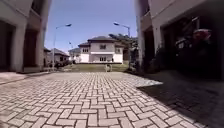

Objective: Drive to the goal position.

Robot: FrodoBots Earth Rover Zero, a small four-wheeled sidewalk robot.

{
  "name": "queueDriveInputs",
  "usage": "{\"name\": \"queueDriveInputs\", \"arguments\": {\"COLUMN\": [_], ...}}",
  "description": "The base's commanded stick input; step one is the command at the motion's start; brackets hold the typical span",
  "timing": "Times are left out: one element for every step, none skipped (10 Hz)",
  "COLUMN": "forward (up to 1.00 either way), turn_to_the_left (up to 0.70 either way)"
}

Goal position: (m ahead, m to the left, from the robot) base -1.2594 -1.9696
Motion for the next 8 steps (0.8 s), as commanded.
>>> {"name": "queueDriveInputs", "arguments": {"forward": [0.50,0.50,0.50,0.50,0.50,0.50,0.50,0.50], "turn_to_the_left": [0.00,0.00,0.00,0.00,0.00,0.00,0.00,0.00]}}
